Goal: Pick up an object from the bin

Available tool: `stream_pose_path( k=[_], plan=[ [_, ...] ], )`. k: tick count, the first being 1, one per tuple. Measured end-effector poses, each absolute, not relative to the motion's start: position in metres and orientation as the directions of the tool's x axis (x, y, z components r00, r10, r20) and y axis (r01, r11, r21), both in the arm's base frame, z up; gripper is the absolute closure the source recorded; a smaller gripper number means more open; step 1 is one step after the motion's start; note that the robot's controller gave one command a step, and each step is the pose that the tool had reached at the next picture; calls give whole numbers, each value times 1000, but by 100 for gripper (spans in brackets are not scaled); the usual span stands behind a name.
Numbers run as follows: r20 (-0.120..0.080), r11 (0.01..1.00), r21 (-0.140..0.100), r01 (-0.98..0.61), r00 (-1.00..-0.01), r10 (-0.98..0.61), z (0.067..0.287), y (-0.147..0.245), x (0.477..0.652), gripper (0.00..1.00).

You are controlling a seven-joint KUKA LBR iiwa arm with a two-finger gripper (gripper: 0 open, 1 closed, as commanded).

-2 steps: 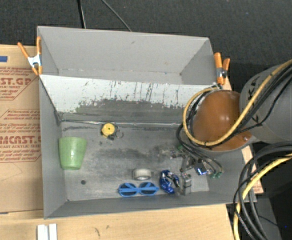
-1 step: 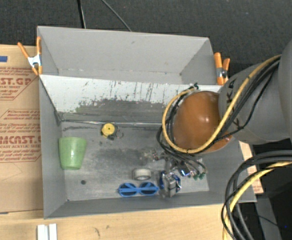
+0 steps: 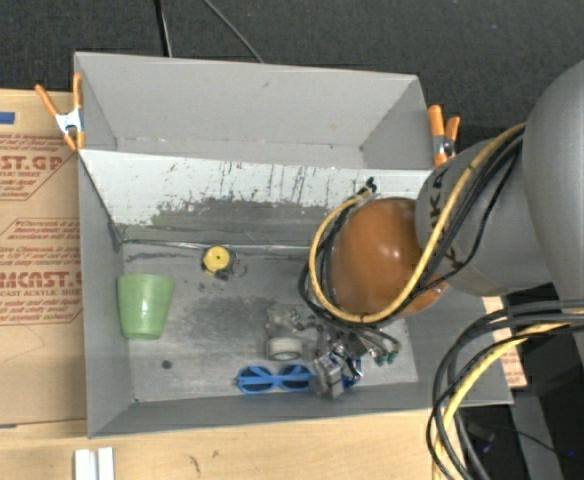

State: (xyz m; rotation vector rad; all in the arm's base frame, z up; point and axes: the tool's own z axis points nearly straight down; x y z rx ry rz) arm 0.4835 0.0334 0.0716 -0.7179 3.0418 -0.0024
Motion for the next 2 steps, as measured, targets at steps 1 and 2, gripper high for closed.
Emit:
stream_pose_path(
  k=[1, 2],
  plan=[
    [-7, 895, -2, -446, -895, -446, 72, 34, 485, 0],
    [-12, 895, -4, -446, -895, -446, 74, 34, 487, 100]
  ],
)
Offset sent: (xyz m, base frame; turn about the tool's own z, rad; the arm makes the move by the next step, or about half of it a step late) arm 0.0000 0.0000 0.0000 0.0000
